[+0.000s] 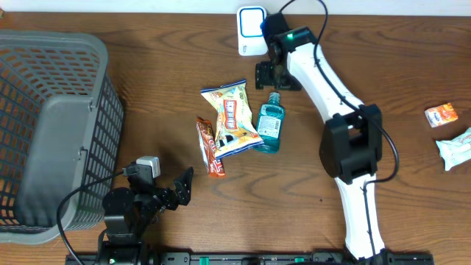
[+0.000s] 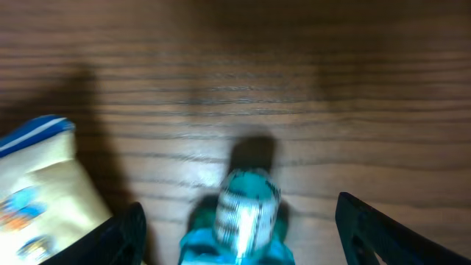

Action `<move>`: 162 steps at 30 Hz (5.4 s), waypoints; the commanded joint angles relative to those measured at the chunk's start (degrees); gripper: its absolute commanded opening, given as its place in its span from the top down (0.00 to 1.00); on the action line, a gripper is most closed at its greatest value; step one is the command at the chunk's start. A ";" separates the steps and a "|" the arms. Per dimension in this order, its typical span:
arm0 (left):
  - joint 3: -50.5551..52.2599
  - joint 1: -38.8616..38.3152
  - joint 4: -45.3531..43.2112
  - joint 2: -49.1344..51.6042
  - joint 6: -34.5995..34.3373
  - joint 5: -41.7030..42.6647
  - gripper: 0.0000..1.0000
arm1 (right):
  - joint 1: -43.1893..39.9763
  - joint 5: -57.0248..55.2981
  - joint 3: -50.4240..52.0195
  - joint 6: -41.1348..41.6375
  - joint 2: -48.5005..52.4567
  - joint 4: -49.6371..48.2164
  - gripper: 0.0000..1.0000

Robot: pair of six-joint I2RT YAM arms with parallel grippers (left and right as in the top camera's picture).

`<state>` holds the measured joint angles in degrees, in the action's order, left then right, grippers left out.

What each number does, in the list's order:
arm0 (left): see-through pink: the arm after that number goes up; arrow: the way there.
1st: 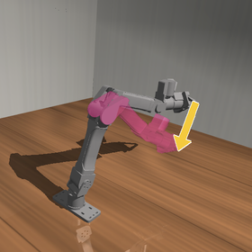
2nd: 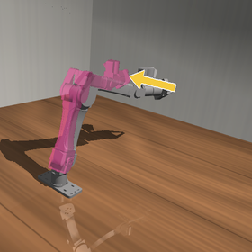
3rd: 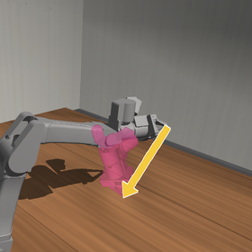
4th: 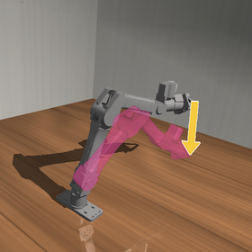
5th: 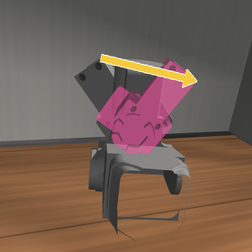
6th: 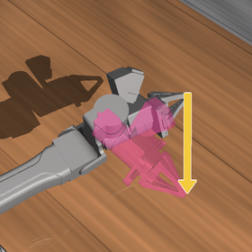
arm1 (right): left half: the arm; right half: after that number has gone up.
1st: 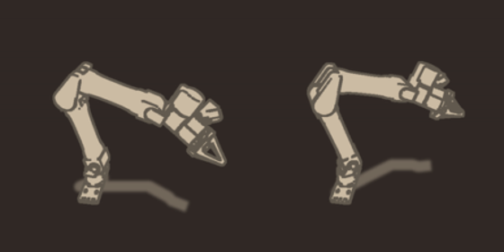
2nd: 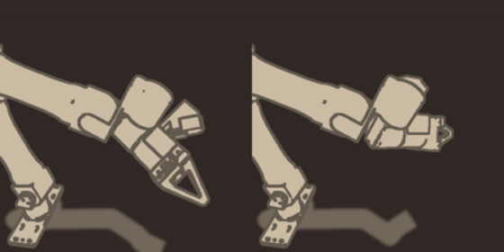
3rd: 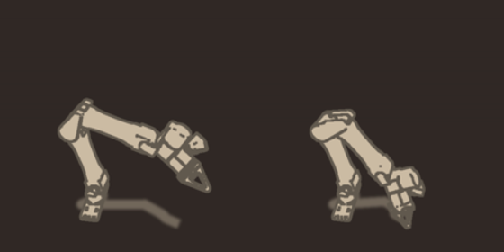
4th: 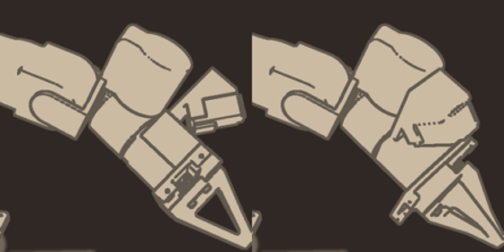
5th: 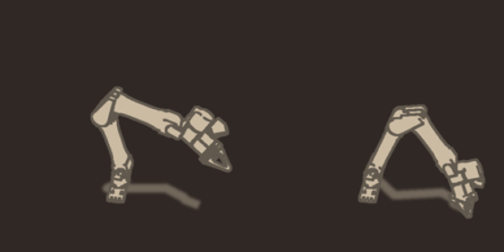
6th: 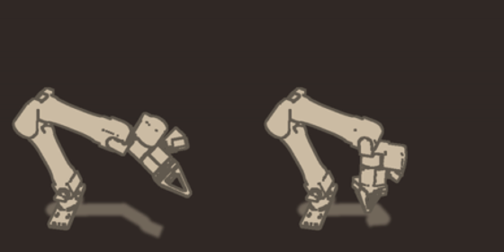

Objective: Scan the item barcode
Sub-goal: 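Lower the right gripper onto the blue Listerine bottle cap, then close the right gripper on the bottle top and lift it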

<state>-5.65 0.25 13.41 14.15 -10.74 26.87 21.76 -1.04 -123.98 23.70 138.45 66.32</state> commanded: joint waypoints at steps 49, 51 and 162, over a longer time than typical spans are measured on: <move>0.87 -0.22 1.36 -0.04 -0.52 0.59 0.01 | -2.16 -1.90 0.24 -0.44 -12.48 3.89 0.99; 0.87 -0.22 1.36 -0.04 -0.52 0.59 0.02 | -2.16 -2.99 0.24 -0.42 -12.57 4.55 0.99; 0.87 -0.22 1.36 -0.04 -0.52 0.59 0.01 | 3.63 -6.36 7.78 1.70 -18.23 1.60 0.48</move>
<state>-5.65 0.25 13.43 14.15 -10.74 26.89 25.36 -6.48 -115.18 27.11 120.66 67.88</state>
